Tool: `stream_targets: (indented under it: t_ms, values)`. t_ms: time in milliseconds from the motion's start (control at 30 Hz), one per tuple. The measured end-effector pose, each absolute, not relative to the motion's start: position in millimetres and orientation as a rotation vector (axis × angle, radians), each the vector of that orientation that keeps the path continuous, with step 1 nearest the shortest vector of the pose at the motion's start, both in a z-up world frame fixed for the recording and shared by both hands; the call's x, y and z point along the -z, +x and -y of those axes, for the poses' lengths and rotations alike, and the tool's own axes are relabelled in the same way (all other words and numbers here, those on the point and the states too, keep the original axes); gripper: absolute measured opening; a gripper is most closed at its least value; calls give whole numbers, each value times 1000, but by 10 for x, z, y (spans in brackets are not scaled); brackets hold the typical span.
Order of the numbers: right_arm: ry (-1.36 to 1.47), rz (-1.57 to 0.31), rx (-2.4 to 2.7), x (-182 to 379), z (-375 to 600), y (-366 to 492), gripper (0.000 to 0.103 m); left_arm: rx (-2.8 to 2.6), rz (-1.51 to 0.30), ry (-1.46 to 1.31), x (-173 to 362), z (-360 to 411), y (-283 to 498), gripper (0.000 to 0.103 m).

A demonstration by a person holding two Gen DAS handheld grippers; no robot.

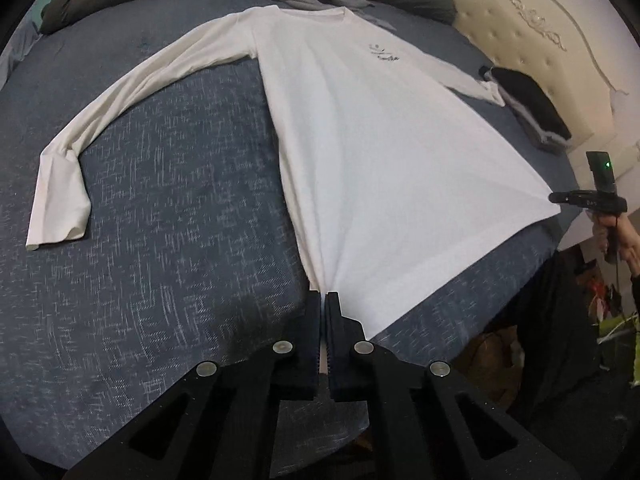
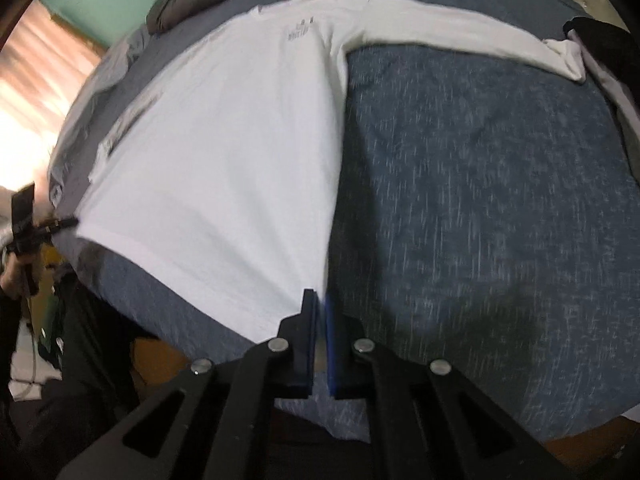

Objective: Fold clothes
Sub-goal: 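Grasp the shirt's hem with the left gripper while the right gripper grasps the hem, then pull the held hem taut with both grippers, regrasp, then open both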

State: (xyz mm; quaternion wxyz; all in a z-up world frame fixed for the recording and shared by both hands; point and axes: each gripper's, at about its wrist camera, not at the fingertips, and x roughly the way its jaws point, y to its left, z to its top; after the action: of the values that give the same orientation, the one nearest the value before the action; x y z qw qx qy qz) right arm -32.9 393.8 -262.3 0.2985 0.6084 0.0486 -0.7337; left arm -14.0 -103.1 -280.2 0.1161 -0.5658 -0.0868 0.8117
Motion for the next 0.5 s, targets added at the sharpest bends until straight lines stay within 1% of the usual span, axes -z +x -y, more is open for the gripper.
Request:
stream_targets:
  t_ms: [100,233,500]
  values:
    - [1652,-117,1925,2825,-3915,-285,4,-2361,281,-1696,2950,1067,-51,2]
    - [1685,-166,1905,2973,-3869,-186,4,-2345,281,-1728,3070,1046,-8,2]
    - [1707,-194,1878,3086,-3835,-178,4,-2317,266,-1767,3222,1018,13,2]
